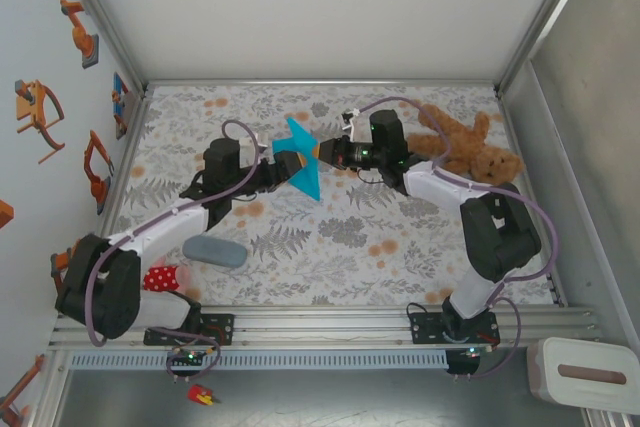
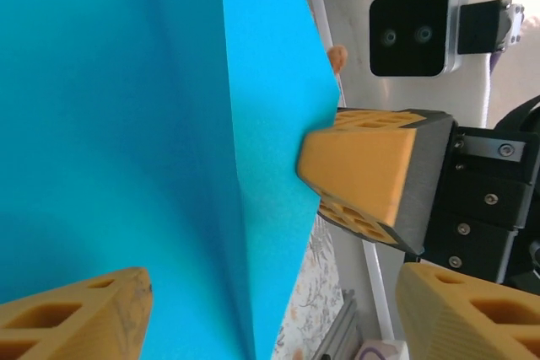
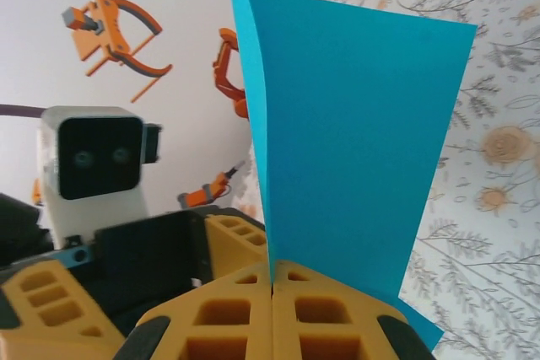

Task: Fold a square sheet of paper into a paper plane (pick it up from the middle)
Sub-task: Turn over the paper at the center of the table.

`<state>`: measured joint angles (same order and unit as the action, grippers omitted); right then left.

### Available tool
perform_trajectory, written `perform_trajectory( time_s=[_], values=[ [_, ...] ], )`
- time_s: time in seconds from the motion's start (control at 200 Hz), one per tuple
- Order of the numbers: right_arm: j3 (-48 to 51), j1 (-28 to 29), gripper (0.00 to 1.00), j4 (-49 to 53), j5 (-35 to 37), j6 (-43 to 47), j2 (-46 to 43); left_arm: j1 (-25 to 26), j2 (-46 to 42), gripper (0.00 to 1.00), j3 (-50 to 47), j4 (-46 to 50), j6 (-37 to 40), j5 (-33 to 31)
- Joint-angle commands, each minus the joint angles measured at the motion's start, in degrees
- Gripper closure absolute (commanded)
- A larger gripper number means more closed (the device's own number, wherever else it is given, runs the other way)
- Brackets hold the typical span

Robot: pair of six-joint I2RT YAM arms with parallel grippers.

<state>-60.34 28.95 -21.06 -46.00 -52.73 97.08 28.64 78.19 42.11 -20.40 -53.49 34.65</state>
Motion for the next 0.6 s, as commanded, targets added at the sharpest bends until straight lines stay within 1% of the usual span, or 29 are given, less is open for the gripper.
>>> perform_trajectory(
  time_s=[0.0, 0.085, 0.16, 0.23, 0.305, 0.596],
  values=[
    [0.6, 0.0, 1.00, -6.5, -2.7, -5.8, -1.4, 0.5, 1.4, 0.27, 2.5, -4.3, 0.0, 3.3],
    [0.7, 0.0, 1.00, -6.9, -3.3, -6.8, -1.6, 0.5, 1.9, 0.33, 2.5, -6.6, -0.3, 4.4],
    [0.8, 0.0, 1.00, -7.7, -3.7, -7.6, -1.6, 0.5, 2.4, 0.37, 2.5, -10.0, -1.4, 6.8],
    [0.9, 0.0, 1.00, -8.7, -3.9, -8.3, -1.8, 0.5, 2.6, 0.43, 2.5, -11.8, -2.5, 8.1],
    [0.9, -0.1, 1.00, -9.1, -4.0, -8.7, -2.0, 0.5, 2.4, 0.50, 2.4, -12.2, -2.7, 8.4],
    [1.3, -0.5, 1.00, -9.9, -4.2, -9.8, -2.9, 0.4, 1.8, 0.63, 2.1, -11.4, -2.0, 8.2]
  ],
)
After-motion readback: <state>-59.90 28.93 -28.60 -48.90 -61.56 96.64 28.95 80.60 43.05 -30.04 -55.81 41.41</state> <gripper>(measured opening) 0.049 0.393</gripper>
